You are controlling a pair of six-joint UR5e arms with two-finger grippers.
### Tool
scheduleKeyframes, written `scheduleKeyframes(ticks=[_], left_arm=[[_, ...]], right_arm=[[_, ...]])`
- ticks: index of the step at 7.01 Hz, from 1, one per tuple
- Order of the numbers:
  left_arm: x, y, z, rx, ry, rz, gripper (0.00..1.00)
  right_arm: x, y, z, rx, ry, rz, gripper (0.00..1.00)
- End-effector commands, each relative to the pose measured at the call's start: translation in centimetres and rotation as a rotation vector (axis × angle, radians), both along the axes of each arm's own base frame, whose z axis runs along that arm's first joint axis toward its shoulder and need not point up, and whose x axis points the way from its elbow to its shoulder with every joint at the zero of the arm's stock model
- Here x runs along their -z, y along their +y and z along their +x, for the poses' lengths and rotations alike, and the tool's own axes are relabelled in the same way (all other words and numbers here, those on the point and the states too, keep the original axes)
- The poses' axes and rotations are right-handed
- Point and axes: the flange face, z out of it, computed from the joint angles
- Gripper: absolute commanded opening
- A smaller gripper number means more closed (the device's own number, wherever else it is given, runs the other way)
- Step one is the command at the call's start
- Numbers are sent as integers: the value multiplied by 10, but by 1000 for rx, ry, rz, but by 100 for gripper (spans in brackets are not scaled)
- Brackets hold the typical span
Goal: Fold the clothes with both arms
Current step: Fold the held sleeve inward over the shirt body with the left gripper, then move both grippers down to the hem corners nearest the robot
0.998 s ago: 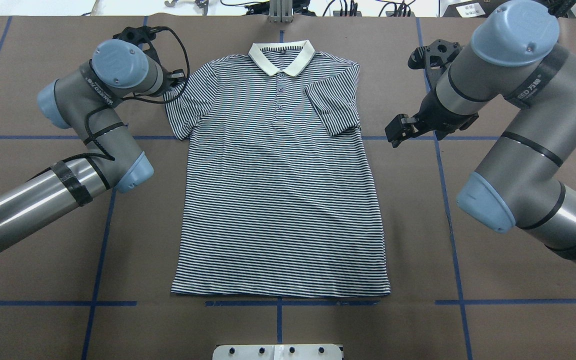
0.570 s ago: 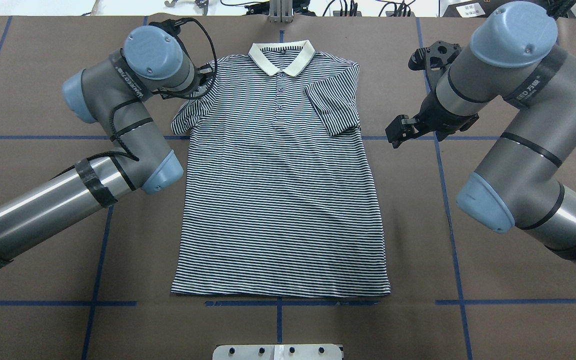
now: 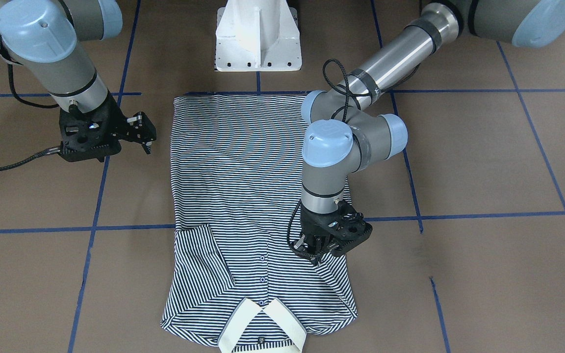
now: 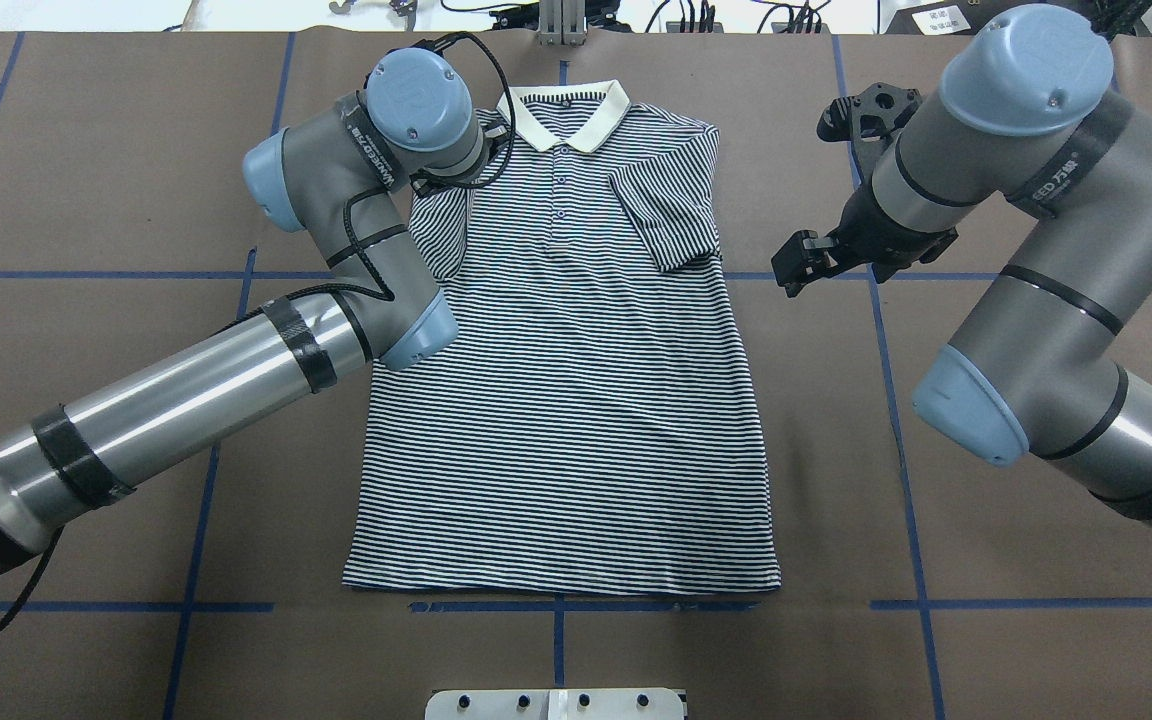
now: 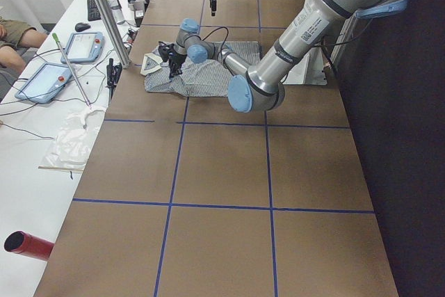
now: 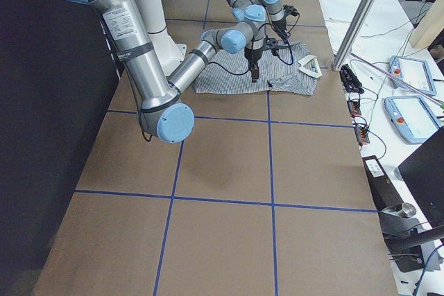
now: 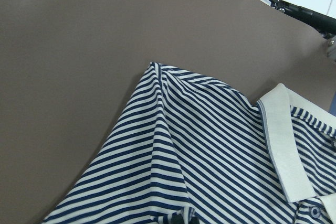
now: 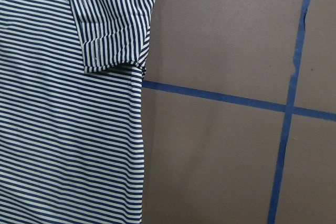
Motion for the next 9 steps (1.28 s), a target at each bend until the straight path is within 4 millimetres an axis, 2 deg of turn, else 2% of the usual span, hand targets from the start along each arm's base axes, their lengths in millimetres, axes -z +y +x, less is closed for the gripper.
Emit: scheduleKeyframes(ticks=[1, 4, 5, 6, 7, 8, 9], left_arm=[[-7, -3, 12, -42, -1, 65, 99], [24, 5, 4, -70, 75, 150, 100], [24, 13, 1, -135, 98, 139, 100], [8, 33, -17, -180, 85, 138, 100], [2, 65, -53, -234, 23, 173, 100], [-1, 97, -90, -287, -29, 218, 100], [1, 124, -118, -313, -48, 234, 100]], right_arm=[[-1, 1, -1, 2, 1, 0, 100], [-8, -3, -4, 1, 13, -12, 100], [-7, -2, -4, -1, 10, -15, 100], [-5, 1, -4, -27, 1, -38, 100], [4, 20, -21, -68, -26, -95, 100], [13, 47, -50, -137, -87, -142, 100], [5, 101, -83, -224, -119, -166, 100]])
